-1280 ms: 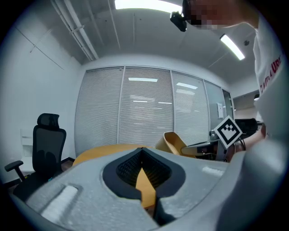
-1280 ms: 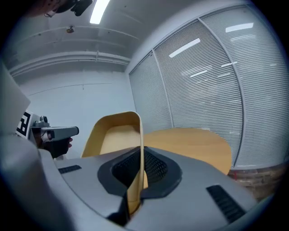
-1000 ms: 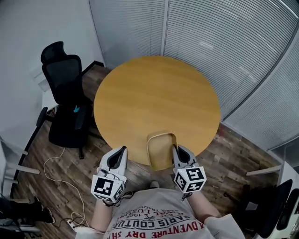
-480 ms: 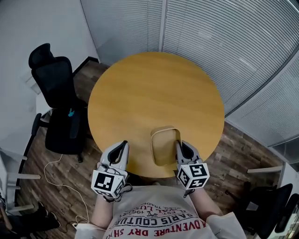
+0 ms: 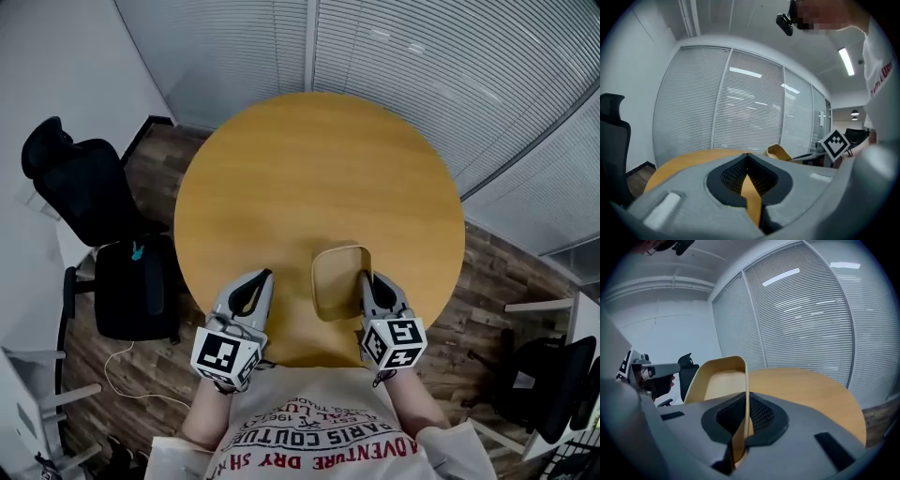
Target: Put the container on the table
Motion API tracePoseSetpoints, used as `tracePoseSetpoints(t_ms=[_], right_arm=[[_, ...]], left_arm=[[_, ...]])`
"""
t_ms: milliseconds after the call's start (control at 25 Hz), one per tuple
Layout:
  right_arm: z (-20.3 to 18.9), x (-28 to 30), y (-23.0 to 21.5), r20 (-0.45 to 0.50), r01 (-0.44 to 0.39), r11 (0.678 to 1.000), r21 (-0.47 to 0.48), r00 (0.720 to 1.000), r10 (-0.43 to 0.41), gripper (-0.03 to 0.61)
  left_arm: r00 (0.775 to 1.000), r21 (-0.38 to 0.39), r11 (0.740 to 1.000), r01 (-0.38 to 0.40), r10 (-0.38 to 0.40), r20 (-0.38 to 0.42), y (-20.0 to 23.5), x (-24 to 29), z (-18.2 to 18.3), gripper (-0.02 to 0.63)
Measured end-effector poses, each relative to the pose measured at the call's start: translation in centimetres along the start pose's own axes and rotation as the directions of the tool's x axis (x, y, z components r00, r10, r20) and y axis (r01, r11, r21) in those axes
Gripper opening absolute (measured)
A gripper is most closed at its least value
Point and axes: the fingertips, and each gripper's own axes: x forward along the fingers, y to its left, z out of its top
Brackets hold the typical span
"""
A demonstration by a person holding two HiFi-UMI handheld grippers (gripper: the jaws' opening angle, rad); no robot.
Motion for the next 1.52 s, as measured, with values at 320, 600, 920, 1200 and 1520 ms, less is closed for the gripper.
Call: tracePoseSetpoints(t_ms=[320,600,920,1200,1520], right_arm=[[-3.4,5.4,1.5,-0.092,0.085,0.994,0.069,0.993,-0.078,0.015],[-8.6,8.3,1.8,-0.212,0.162,0.981,0.107,0.968,-0.137,0.017],[-13.5,10.5,0.9,-0.325,0.224,0.969,0.105,0.928,-0.18,0.017],[-16.5,11.0,-0.1,-0.387,0.283,0.949,0.139,0.898,-0.211,0.018],[-18.0,11.3,-0.6,-0.417,0.325,0.929,0.176,0.879,-0.229,0.02]], left_arm=[[0.995,-0.049,0.994,0.1,-0.102,-0.025,5.1,1.9,-2.4,-0.002],[0.986,-0.074,0.987,0.14,-0.145,-0.076,7.5,2.1,-5.4,-0.002],[0.972,-0.089,0.98,0.18,-0.191,-0.135,7.8,3.1,-8.2,-0.002],[0.964,-0.095,0.977,0.192,-0.206,-0.167,8.1,3.3,-9.6,-0.002],[0.956,-0.089,0.976,0.197,-0.211,-0.205,8.5,3.3,-10.6,-0.002]])
